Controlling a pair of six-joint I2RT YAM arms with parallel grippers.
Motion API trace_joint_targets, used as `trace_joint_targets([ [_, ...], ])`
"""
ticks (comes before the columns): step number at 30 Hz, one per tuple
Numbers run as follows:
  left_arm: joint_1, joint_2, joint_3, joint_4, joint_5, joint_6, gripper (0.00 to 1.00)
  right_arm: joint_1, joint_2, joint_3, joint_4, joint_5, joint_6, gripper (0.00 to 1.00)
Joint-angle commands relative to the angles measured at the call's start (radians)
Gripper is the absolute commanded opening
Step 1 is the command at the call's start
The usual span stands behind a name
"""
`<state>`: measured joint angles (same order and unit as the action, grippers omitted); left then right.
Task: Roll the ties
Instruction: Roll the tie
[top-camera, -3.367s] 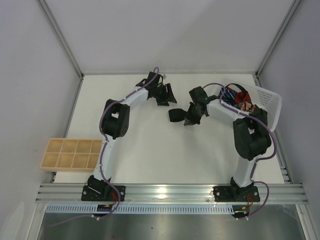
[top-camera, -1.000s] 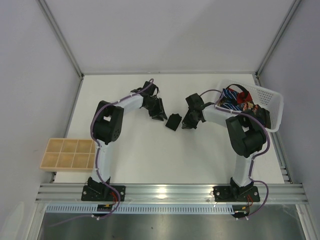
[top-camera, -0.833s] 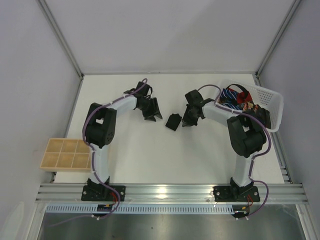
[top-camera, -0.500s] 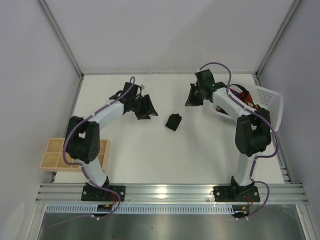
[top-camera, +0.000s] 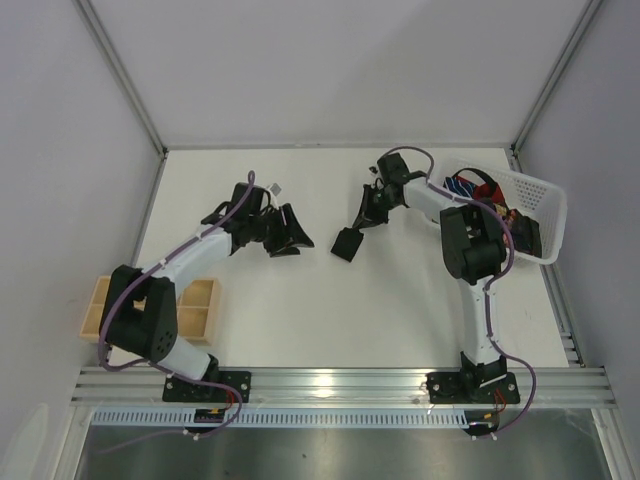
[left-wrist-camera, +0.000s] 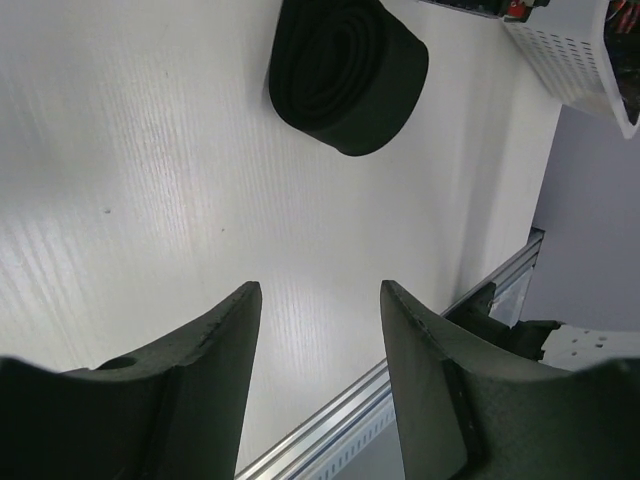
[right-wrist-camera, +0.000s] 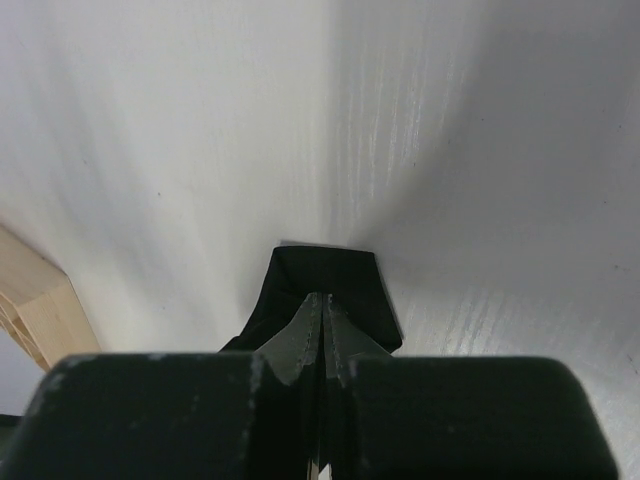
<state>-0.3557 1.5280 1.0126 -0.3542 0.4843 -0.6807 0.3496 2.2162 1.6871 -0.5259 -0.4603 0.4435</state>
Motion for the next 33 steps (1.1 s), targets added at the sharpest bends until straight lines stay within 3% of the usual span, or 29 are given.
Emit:
trace_joint_targets([
  [1,-0.003,-0.06,-0.019,0.043,0.034,-0.02,0.57,-0.006,-0.001,0.023,0.024,-0.041,0.009,0.02],
  [4,-0.003,-0.065,-0.016,0.024,0.037,-0.017,0.58,0.0,-0.003,-0.001,0.007,-0.025,0.026,0.01],
  [12,0.012,-0.101,-0.003,0.038,0.059,-0.026,0.58,0.034,-0.098,-0.25,0.098,0.084,0.11,0.0],
  [19,0.027,-0.109,-0.022,0.011,0.065,-0.029,0.61,0.103,-0.196,-0.355,0.061,0.267,0.27,0.0],
  [26,0.055,-0.124,-0.118,0.069,0.112,-0.068,0.65,0.176,-0.302,-0.46,0.052,0.293,0.475,0.0],
  [30,0.055,-0.115,-0.166,0.139,0.161,-0.1,0.66,0.18,-0.323,-0.434,0.018,0.279,0.41,0.0],
  [33,0.055,-0.1,-0.222,0.243,0.213,-0.129,0.74,0.161,-0.34,-0.391,-0.026,0.279,0.304,0.0],
])
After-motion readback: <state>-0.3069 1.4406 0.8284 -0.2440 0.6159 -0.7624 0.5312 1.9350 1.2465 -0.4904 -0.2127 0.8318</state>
